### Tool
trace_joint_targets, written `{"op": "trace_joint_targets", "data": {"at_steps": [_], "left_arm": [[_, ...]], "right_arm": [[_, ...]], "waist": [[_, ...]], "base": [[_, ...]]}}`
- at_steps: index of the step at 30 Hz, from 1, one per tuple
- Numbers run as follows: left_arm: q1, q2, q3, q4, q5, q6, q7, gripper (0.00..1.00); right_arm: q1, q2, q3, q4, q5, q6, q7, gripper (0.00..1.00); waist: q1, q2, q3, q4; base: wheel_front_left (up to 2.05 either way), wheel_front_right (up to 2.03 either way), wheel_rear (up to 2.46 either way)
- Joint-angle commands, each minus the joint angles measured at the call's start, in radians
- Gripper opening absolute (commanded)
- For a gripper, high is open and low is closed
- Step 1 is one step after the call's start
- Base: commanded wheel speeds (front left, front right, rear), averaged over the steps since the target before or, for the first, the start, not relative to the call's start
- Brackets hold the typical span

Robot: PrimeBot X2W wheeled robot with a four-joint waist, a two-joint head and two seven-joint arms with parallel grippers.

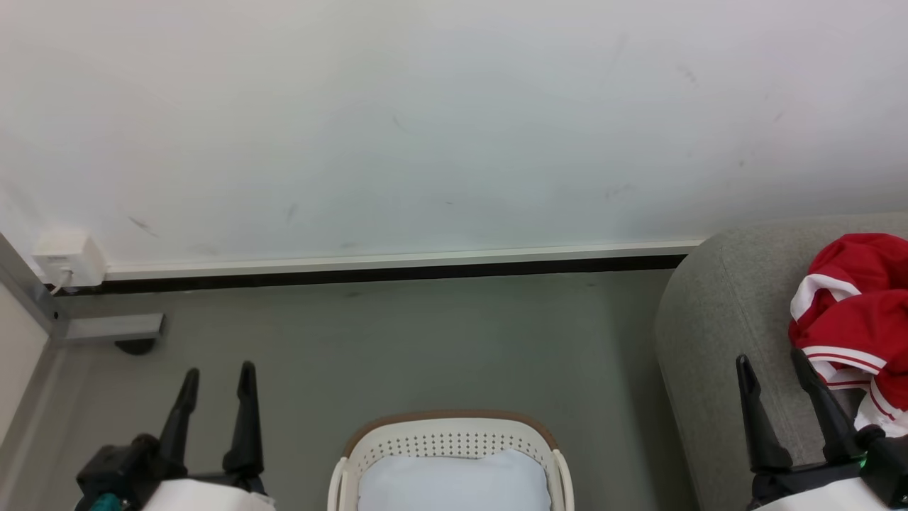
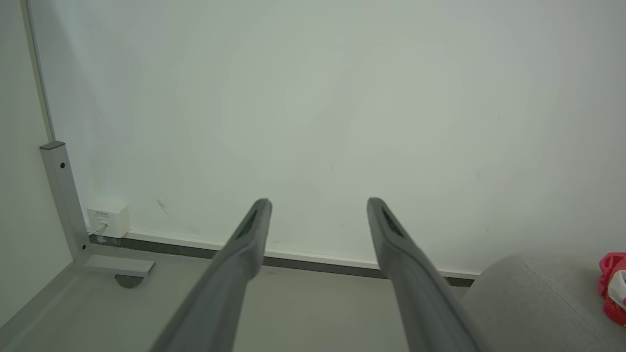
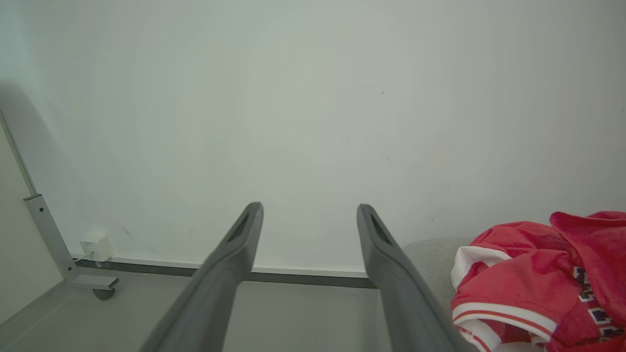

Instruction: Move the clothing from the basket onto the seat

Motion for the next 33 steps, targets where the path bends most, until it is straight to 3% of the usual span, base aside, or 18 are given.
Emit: {"op": "trace_joint_targets", "data": {"at_steps": [1, 8, 14, 33], "left_arm": [[0.028, -0.025, 0.027, 0.006, 0.032, -0.018, 0.000, 1.00], [0.058, -0.089, 0.099, 0.047, 0.103, -0.091, 0.000, 1.00], [0.053, -0.116, 0.130, 0.062, 0.136, -0.123, 0.000, 1.00], [0.034, -0.145, 0.154, 0.090, 0.175, -0.160, 0.000, 1.00]], "right_arm": [[0.027, 0.020, -0.010, -0.009, -0.022, -0.002, -0.016, 1.00], [0.025, 0.061, 0.018, 0.040, -0.040, -0.002, -0.025, 1.00], [0.019, 0.075, 0.009, 0.058, -0.044, -0.002, -0.026, 1.00], [0.005, 0.077, 0.025, 0.052, -0.041, -0.002, -0.026, 1.00]], "waist": [[0.0001, 0.0000, 0.003, -0.004], [0.0001, 0.0000, 0.008, -0.012], [0.0001, 0.0000, 0.005, -0.008], [0.0001, 0.0000, 0.006, -0.009]], "base": [[0.00, 0.00, 0.00], [0.00, 0.00, 0.00], [0.00, 0.00, 0.00], [0.00, 0.00, 0.00]]}}
